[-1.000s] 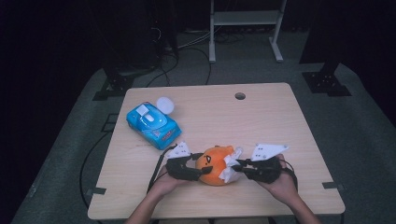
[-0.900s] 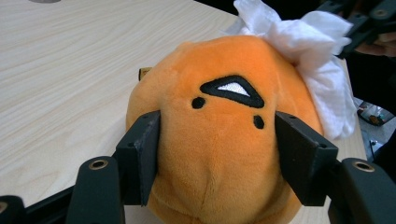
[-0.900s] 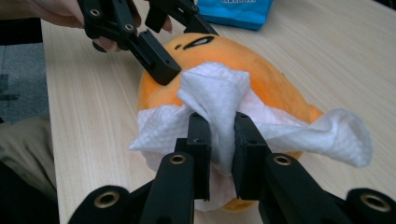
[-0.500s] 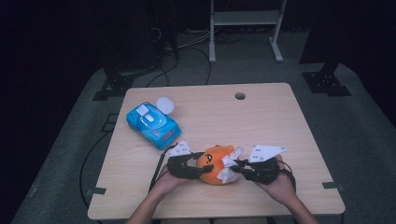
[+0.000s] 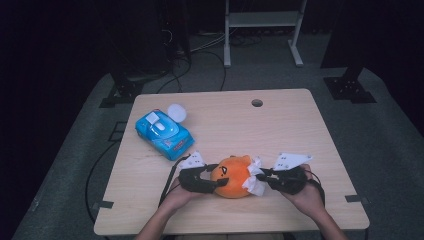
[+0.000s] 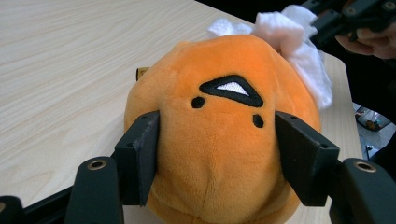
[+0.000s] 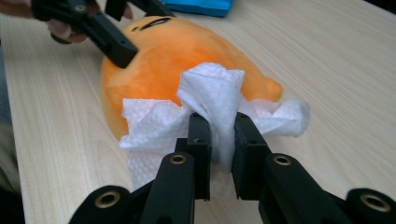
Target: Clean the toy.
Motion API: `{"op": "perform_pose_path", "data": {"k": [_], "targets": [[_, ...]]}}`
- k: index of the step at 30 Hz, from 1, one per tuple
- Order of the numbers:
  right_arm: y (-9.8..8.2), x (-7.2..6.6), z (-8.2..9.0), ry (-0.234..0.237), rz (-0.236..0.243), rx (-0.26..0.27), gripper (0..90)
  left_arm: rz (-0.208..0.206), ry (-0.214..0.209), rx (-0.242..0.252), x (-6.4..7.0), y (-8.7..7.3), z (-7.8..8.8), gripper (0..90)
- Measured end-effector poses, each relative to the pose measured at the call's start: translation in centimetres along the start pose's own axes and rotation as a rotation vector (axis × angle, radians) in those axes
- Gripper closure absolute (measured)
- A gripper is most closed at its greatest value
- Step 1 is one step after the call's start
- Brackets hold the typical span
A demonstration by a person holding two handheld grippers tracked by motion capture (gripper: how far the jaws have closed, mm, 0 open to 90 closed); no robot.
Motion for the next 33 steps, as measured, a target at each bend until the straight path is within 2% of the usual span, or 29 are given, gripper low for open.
{"op": "perform_pose_path", "data": {"k": [1, 3, 6, 8, 9, 10, 14, 16, 17, 19, 22, 25, 26, 28, 30, 31, 33], "targets": [[0.1, 0.1, 0.1, 0.007, -0.017, 0.007, 78.7, -0.001, 0.003, -0.001, 0.0, 0.0, 0.0, 34.5], [0.8, -0.6, 0.4, 0.047, -0.036, 0.034, 78.7, -0.002, 0.008, 0.003, 0.0, 0.2, -0.2, 34.3], [1.7, -2.5, 0.1, 0.082, 0.01, 0.046, 78.6, -0.006, 0.013, 0.002, 0.1, 0.3, -0.4, 34.1], [1.6, -3.2, -0.7, 0.073, 0.063, 0.026, 78.5, -0.014, 0.009, -0.004, 0.1, 0.3, -0.4, 34.4], [1.6, -3.1, -0.8, 0.076, 0.062, 0.027, 78.5, -0.016, 0.006, -0.005, 0.1, 0.2, -0.3, 35.0], [1.6, -2.7, -0.8, 0.087, 0.038, 0.025, 78.5, -0.012, 0.005, -0.002, 0.1, 0.2, -0.3, 35.4], [1.1, -0.1, -0.6, 0.025, -0.042, 0.017, 78.6, -0.031, -0.012, -0.017, 0.3, 0.1, -0.2, 36.2], [0.7, 0.4, -0.5, 0.03, -0.074, 0.006, 78.6, -0.023, -0.021, -0.013, 0.4, 0.2, -0.2, 35.6], [0.5, 0.4, -0.6, 0.039, -0.077, -0.002, 78.7, -0.009, -0.033, -0.01, 0.5, 0.3, -0.3, 33.2], [0.1, -0.2, -0.7, 0.054, -0.045, -0.021, 78.8, -0.004, -0.042, -0.011, 0.6, 0.8, -0.1, 27.0], [-0.3, -1.0, -0.5, 0.076, -0.002, -0.039, 79.0, 0.009, -0.055, -0.007, 0.8, 0.9, -0.1, 26.0], [-0.4, -1.2, -0.1, 0.083, 0.019, -0.049, 79.2, -0.032, -0.056, -0.036, 1.1, 0.6, -0.3, 32.3], [0.0, -1.2, 0.1, 0.08, 0.012, -0.034, 79.2, -0.044, -0.056, -0.037, 1.2, 0.6, -0.4, 33.8], [1.0, -1.7, 0.5, 0.102, -0.003, 0.006, 79.2, -0.099, -0.061, -0.058, 1.8, 0.6, -0.6, 36.0], [1.8, -2.4, 0.4, 0.102, 0.014, 0.028, 79.2, -0.132, -0.066, -0.076, 2.3, 0.6, -0.9, 37.3], [1.9, -2.7, 0.2, 0.101, 0.031, 0.025, 79.1, -0.144, -0.06, -0.086, 2.3, 0.5, -0.9, 37.8], [1.9, -2.7, -0.1, 0.093, 0.045, 0.02, 79.1, -0.141, -0.062, -0.084, 2.3, 0.4, -0.7, 38.3]]}}
Point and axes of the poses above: each handheld gripper's, and its own axes: z roughly backward along the jaws, y roughly out of its top, x roughly to its right, the point moved 9 cm from there along -z, roughly forward along the jaws, and after that the axes turned 14 degrees about -y, right-handed, at the moved point
